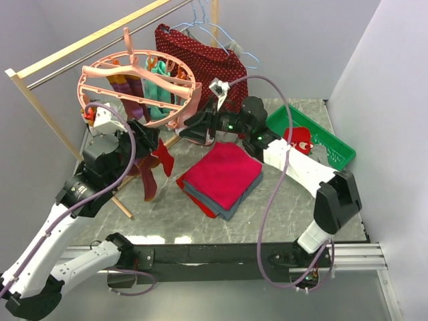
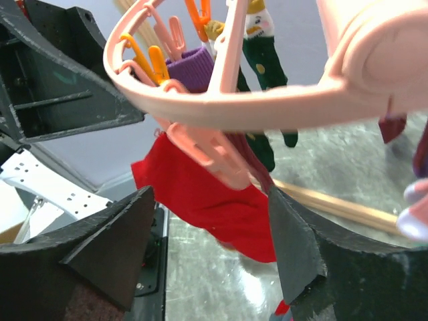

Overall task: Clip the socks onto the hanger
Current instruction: Clamp the sock onto the hanger, then open the clamp at the hanger.

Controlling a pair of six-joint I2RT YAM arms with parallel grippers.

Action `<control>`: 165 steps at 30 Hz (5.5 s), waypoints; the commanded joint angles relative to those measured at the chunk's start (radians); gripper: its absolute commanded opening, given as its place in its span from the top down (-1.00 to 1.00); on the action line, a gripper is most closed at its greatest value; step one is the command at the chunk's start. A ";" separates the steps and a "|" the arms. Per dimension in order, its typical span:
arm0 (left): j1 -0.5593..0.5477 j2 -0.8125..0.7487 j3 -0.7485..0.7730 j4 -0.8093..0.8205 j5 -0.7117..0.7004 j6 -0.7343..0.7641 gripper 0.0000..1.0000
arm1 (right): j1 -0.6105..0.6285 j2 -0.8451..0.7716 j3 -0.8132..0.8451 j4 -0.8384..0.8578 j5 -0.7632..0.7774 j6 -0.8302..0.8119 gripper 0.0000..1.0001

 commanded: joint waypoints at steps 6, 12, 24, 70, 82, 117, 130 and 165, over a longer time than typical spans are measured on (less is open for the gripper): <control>-0.002 -0.016 0.091 -0.078 0.034 0.006 -0.29 | -0.009 0.101 0.168 0.097 -0.119 -0.038 -0.59; -0.002 -0.005 0.149 -0.127 0.075 -0.007 -0.31 | -0.009 0.170 0.237 0.117 -0.190 -0.007 -0.61; -0.002 0.016 0.194 -0.133 0.163 -0.049 -0.33 | 0.008 0.195 0.225 0.241 -0.264 0.079 -0.10; -0.022 0.109 0.143 -0.001 0.051 -0.060 0.13 | 0.140 0.036 0.131 -0.013 -0.055 -0.194 0.47; -0.022 0.125 0.096 0.083 0.026 -0.050 0.43 | 0.144 0.028 0.096 0.024 -0.070 -0.178 0.38; -0.024 0.121 0.086 0.091 0.019 -0.050 0.70 | 0.147 0.022 0.044 0.007 -0.012 -0.207 0.53; -0.024 0.125 0.042 0.118 0.028 -0.052 0.70 | 0.146 -0.006 0.038 0.031 0.037 -0.147 -0.21; -0.024 0.125 0.151 0.036 0.097 -0.072 -0.38 | 0.146 0.031 0.039 0.022 0.092 -0.204 0.95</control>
